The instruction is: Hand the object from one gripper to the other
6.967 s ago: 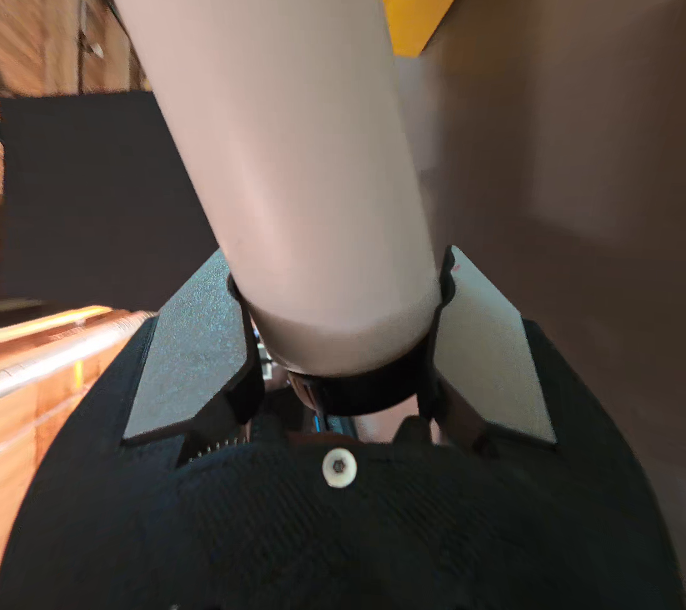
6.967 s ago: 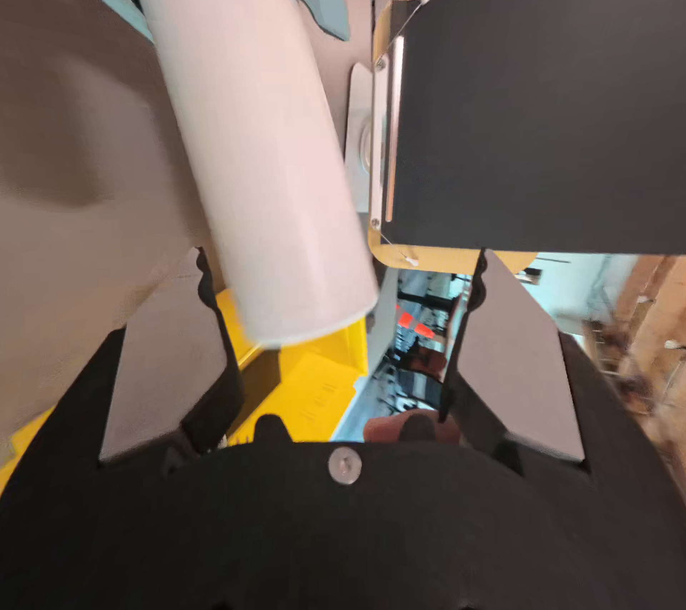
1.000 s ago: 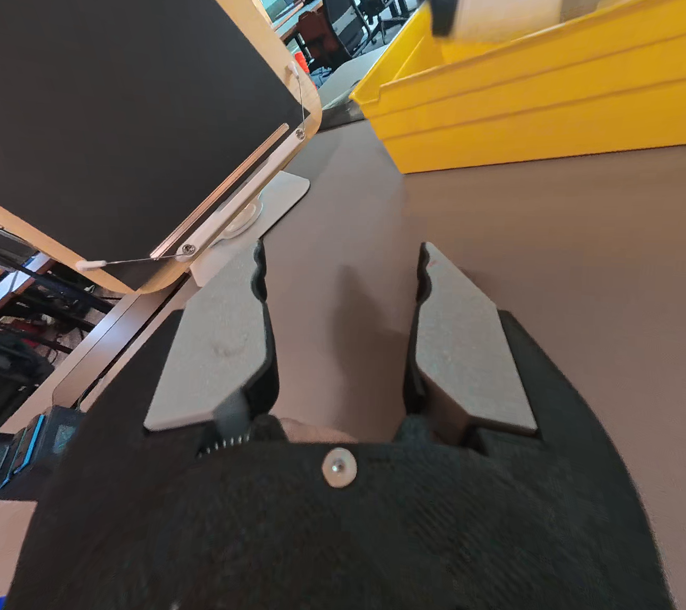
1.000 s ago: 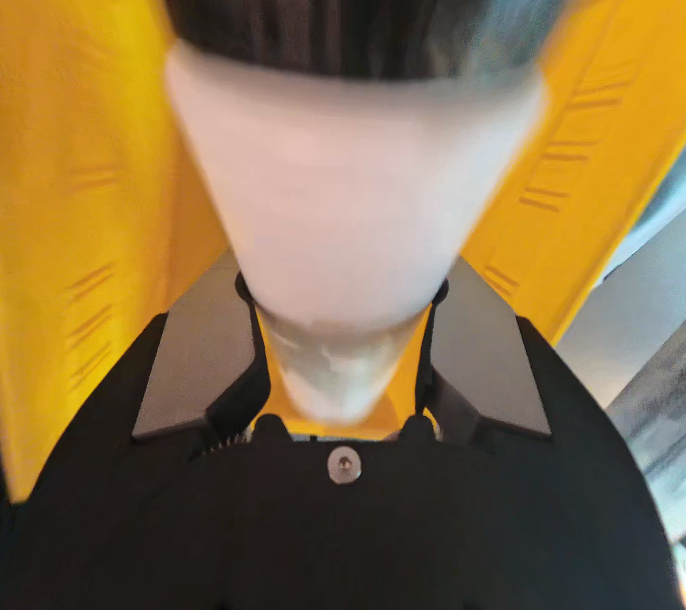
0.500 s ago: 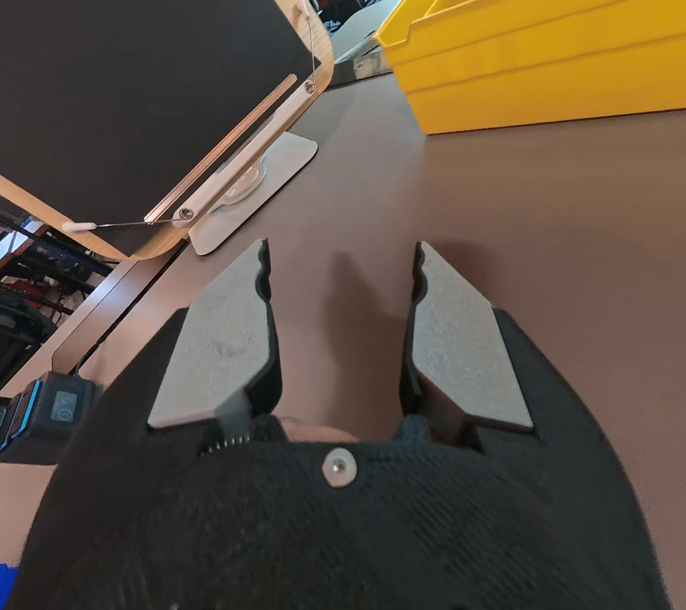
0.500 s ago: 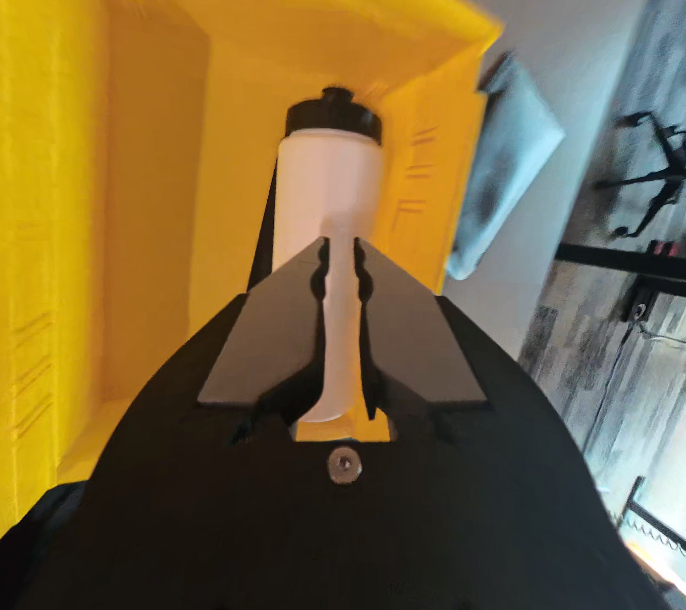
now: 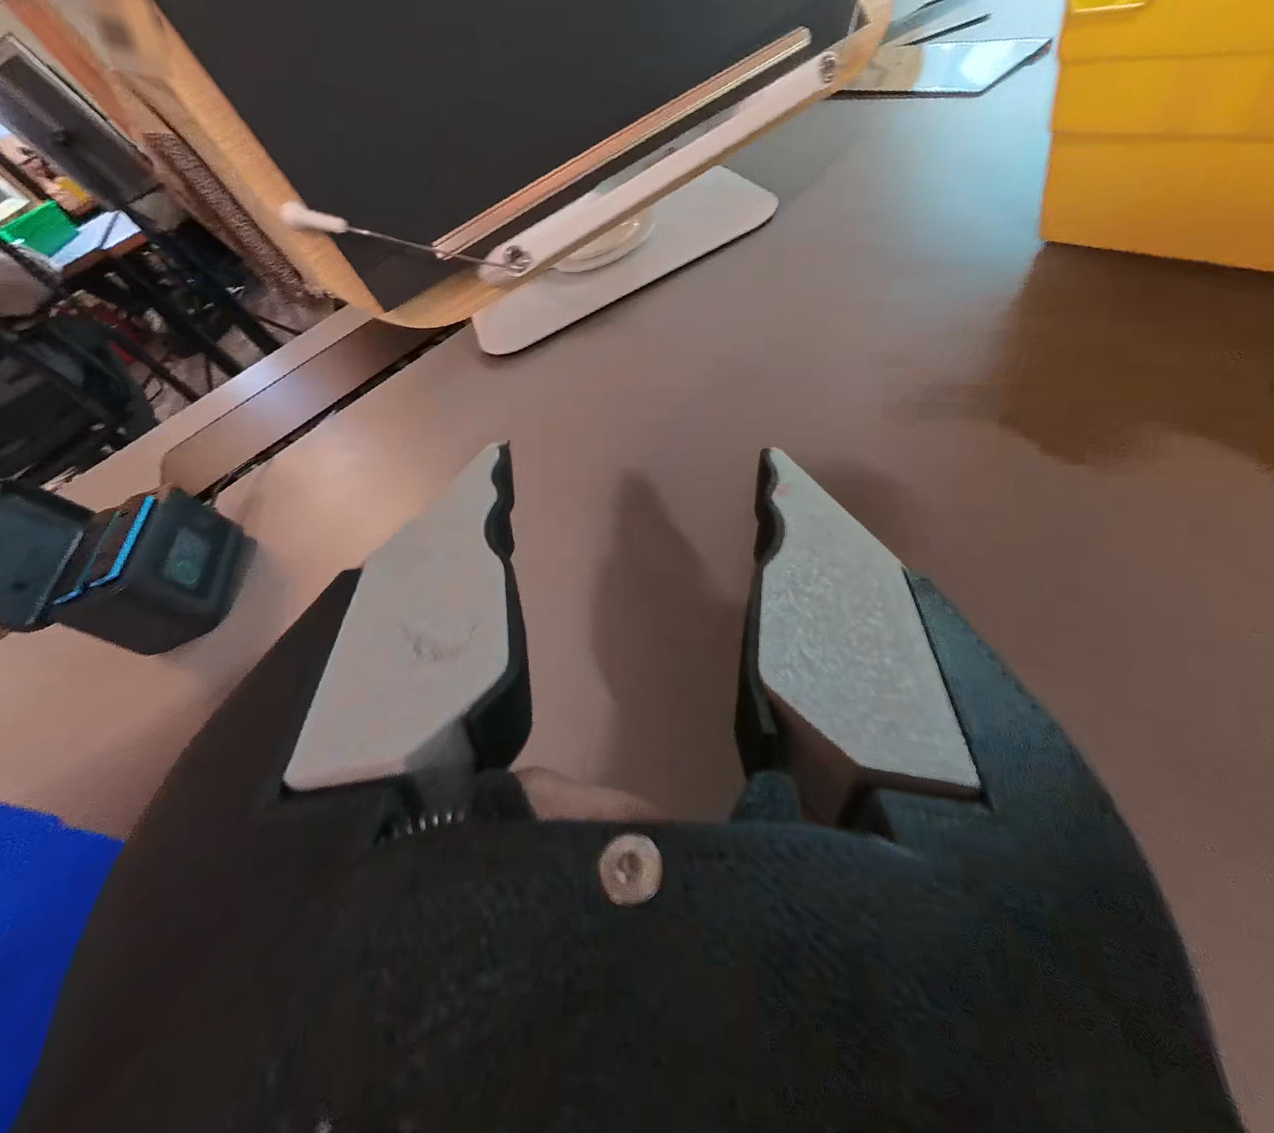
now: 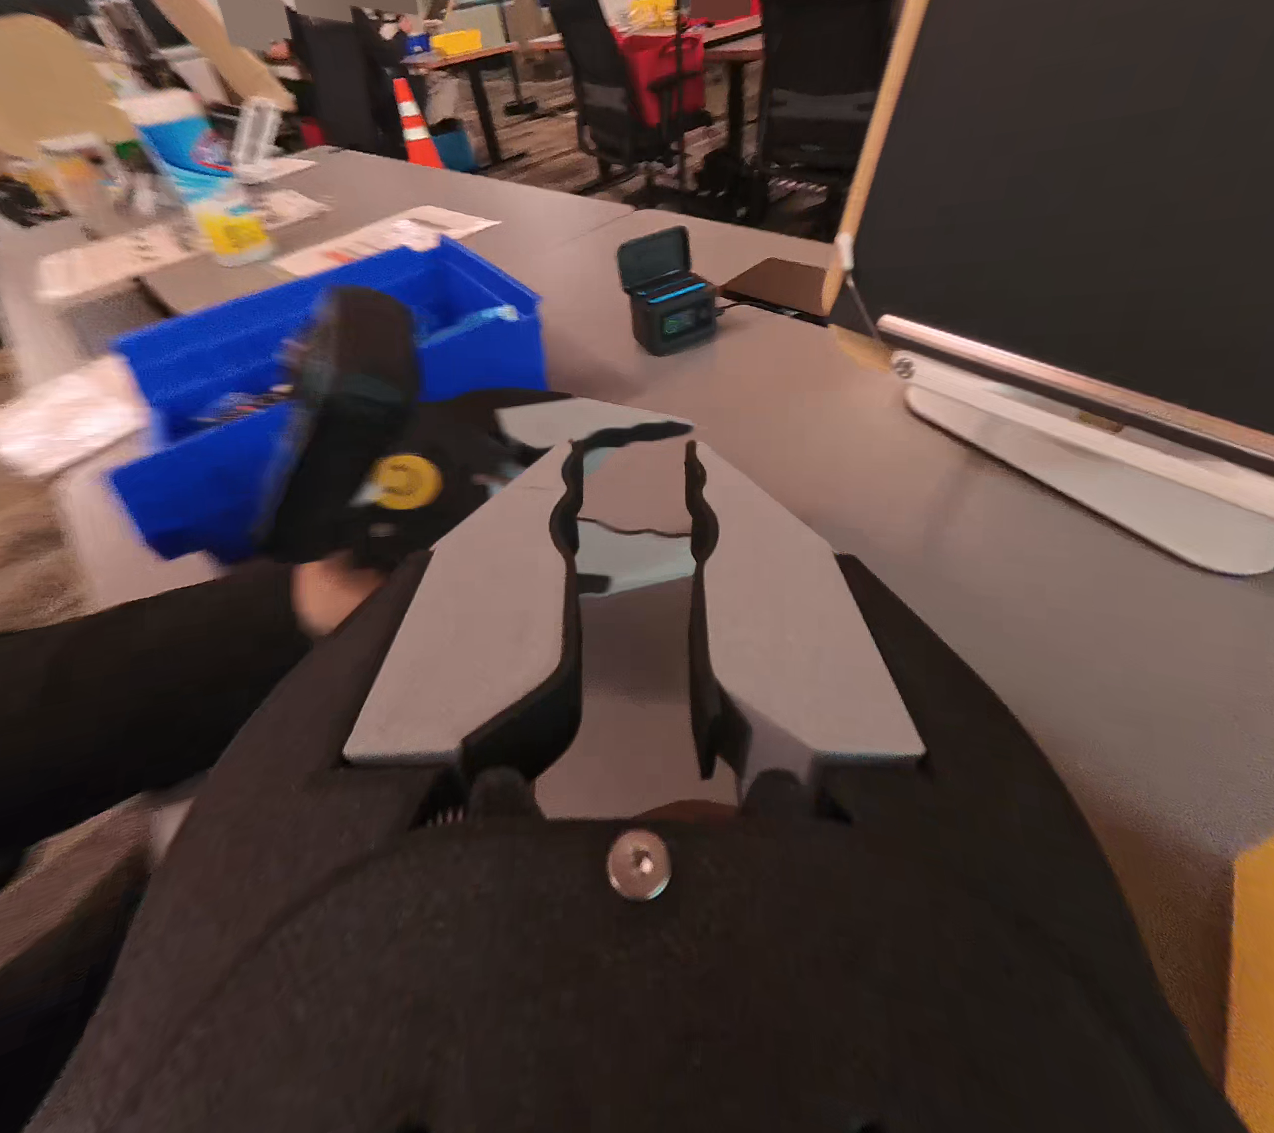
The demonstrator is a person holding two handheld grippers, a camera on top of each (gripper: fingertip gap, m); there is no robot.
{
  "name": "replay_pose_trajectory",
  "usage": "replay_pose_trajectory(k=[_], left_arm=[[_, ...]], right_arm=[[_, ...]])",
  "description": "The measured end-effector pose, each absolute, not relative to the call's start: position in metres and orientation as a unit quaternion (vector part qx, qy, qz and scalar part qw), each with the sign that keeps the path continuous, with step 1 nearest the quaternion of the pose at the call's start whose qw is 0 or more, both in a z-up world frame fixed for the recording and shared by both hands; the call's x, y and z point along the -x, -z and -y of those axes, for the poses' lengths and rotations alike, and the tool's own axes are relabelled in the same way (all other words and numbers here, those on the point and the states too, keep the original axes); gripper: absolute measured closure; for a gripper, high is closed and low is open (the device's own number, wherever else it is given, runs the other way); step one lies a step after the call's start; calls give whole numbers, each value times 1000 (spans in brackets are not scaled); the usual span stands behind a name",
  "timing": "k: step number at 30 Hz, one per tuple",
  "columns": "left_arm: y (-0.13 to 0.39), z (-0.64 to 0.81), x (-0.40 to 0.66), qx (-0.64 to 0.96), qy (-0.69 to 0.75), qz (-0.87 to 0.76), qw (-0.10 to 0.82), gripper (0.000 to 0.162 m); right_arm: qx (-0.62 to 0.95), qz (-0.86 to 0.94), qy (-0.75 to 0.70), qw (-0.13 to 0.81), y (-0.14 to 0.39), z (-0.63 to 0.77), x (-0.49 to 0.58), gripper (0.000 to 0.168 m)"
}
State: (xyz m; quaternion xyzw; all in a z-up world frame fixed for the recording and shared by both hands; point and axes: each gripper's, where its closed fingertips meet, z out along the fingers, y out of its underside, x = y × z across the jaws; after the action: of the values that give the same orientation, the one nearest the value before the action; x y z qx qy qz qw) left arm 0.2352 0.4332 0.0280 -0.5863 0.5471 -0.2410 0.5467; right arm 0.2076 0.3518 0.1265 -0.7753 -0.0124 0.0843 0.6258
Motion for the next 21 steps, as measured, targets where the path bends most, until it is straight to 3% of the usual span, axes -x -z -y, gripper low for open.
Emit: replay_pose_trajectory(k=[5, 7, 9, 15, 19, 21], left_arm=[[-23, -455, -229, 610, 224, -531, 544, 93], [-20, -458, -228, 618, 225, -529, 536, 92], [-17, -457, -229, 617, 220, -535, 533, 92], [-5, -437, -223, 612, 201, -563, 518, 91], [-54, -383, -192, 577, 234, -588, 515, 86], [-101, -377, -165, 576, 254, -569, 529, 95]], right_arm=[[754, -31, 20, 656, -62, -409, -263, 149], [782, -13, -18, 623, -48, -419, -263, 126], [777, 11, 22, 629, -44, -420, -271, 131], [809, 55, 21, 585, -16, -430, -255, 123], [810, 54, 31, 583, -15, -431, -253, 123], [817, 54, 16, 575, -12, -432, -249, 120]])
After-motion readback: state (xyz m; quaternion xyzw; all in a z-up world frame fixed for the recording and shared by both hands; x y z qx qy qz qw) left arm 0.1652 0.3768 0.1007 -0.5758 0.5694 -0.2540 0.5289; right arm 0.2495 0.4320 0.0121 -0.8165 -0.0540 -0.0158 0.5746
